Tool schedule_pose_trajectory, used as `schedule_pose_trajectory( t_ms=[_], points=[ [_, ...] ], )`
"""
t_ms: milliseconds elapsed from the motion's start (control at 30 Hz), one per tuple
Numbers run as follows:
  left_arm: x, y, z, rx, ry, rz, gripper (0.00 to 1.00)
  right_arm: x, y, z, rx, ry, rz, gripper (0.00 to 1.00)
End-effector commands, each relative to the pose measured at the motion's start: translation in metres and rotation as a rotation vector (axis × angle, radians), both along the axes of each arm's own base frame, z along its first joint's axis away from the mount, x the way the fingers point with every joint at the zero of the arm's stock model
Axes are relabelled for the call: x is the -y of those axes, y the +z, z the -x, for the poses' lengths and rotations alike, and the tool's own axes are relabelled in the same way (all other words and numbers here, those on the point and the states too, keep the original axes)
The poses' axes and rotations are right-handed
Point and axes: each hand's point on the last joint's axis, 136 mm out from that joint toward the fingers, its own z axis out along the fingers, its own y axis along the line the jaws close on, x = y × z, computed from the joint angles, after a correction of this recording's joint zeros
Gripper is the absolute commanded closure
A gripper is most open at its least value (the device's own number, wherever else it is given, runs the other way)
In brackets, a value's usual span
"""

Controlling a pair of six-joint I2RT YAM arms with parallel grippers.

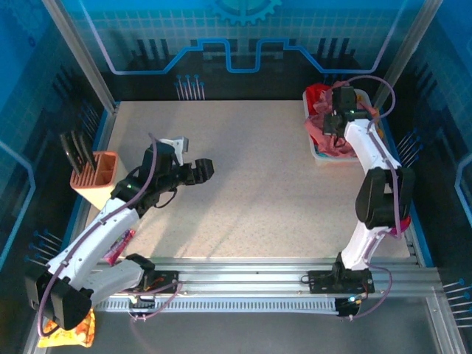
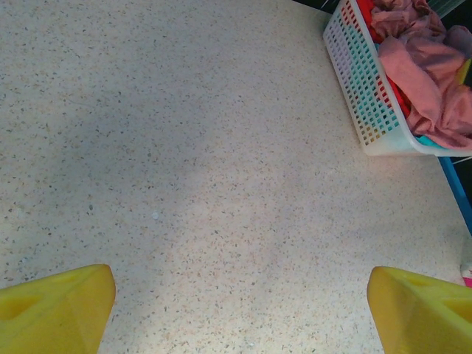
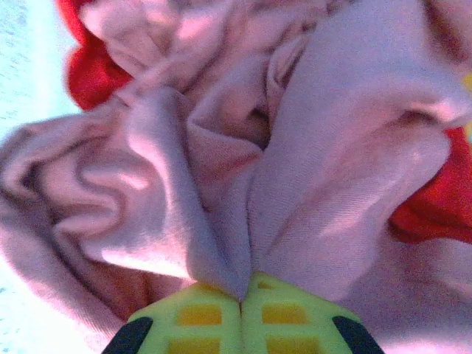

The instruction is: Fold and stack the t-shirts

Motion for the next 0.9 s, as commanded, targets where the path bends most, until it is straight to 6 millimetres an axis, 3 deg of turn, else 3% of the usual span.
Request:
schedule_pose_trajectory(
  t_ms=[0, 67, 200, 367, 400, 433, 500, 567, 600, 633, 667, 767, 867],
  points=[
    [0.004, 0.006, 0.0, 0.02, 0.001, 0.033, 0.1, -0.041, 0.097, 0.009, 0.233, 0.153, 0.09, 1.0],
    [0.003, 0.011, 0.0, 0.033, 0.0, 0.028, 0.1, -0.074, 0.128, 0.022, 0.289, 0.28, 0.088, 1.0],
    [-0.004, 0.022, -0.001, 0.046, 0.012, -0.019, 0.1, -0.156, 0.181, 0.07, 0.371, 0.589, 0.021, 1.0],
    [-0.014, 0.038, -0.002, 0.072, 0.022, -0.074, 0.1, -0.236, 0.206, 0.131, 0.377, 0.886, -0.27, 0.95],
    [-0.016, 0.04, -0.002, 0.07, 0.027, -0.086, 0.09, -0.244, 0.205, 0.135, 0.363, 0.903, -0.298, 0.87],
    [-0.018, 0.042, -0.002, 0.066, 0.029, -0.095, 0.09, -0.248, 0.199, 0.136, 0.336, 0.893, -0.303, 0.83],
    [-0.023, 0.041, -0.003, 0.045, 0.035, -0.104, 0.09, -0.248, 0.175, 0.132, 0.252, 0.864, -0.268, 0.87],
    [-0.028, 0.035, -0.001, 0.017, 0.045, -0.1, 0.08, -0.241, 0.138, 0.126, 0.151, 0.806, -0.217, 0.8],
    [-0.029, 0.032, 0.0, 0.006, 0.045, -0.096, 0.08, -0.236, 0.122, 0.125, 0.106, 0.781, -0.196, 0.64],
    [-0.03, 0.026, 0.001, -0.013, 0.049, -0.094, 0.08, -0.232, 0.106, 0.126, 0.062, 0.753, -0.184, 0.26],
    [-0.032, 0.021, 0.002, -0.03, 0.054, -0.093, 0.07, -0.229, 0.092, 0.128, 0.03, 0.74, -0.191, 0.0],
    [-0.033, 0.001, 0.005, -0.105, 0.054, -0.093, 0.07, -0.217, 0.059, 0.135, -0.059, 0.665, -0.243, 0.0],
    [-0.026, -0.02, 0.006, -0.178, 0.042, -0.063, 0.08, -0.223, 0.035, 0.153, -0.121, 0.694, -0.302, 0.0]
  ],
)
